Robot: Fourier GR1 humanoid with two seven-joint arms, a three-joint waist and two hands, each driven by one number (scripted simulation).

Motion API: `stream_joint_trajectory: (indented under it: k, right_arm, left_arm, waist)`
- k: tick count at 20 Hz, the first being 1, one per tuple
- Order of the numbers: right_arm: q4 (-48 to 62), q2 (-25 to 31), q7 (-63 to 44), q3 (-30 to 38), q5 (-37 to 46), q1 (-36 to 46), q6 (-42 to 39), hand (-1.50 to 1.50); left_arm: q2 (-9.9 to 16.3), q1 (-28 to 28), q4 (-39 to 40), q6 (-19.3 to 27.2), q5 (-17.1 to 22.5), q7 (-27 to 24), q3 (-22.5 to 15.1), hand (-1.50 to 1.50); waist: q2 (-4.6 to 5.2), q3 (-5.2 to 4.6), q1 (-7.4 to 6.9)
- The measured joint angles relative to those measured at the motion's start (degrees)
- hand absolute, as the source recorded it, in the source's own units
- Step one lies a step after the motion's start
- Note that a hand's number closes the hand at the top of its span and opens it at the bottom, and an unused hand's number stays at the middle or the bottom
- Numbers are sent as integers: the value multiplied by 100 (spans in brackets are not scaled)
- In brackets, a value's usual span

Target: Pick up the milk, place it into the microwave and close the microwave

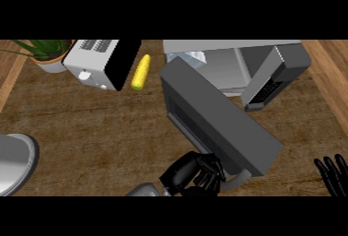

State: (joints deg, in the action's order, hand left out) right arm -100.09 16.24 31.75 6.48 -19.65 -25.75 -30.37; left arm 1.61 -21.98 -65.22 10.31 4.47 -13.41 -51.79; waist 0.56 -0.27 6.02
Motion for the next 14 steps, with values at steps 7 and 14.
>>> stream_joint_trajectory:
  k: [7,14]
  right_arm:
    - [-711,194,-461,-186,-368,-26,-190,-150]
    - [-1189,314,-851,-285,-607,-22,-165,-150]
  left_arm:
    - [26,-656,156,1103,638,178,-483,150]
    - [-87,-1337,326,1791,1345,43,-464,150]
  waist:
    - [55,-1,208]
    - [112,-10,415]
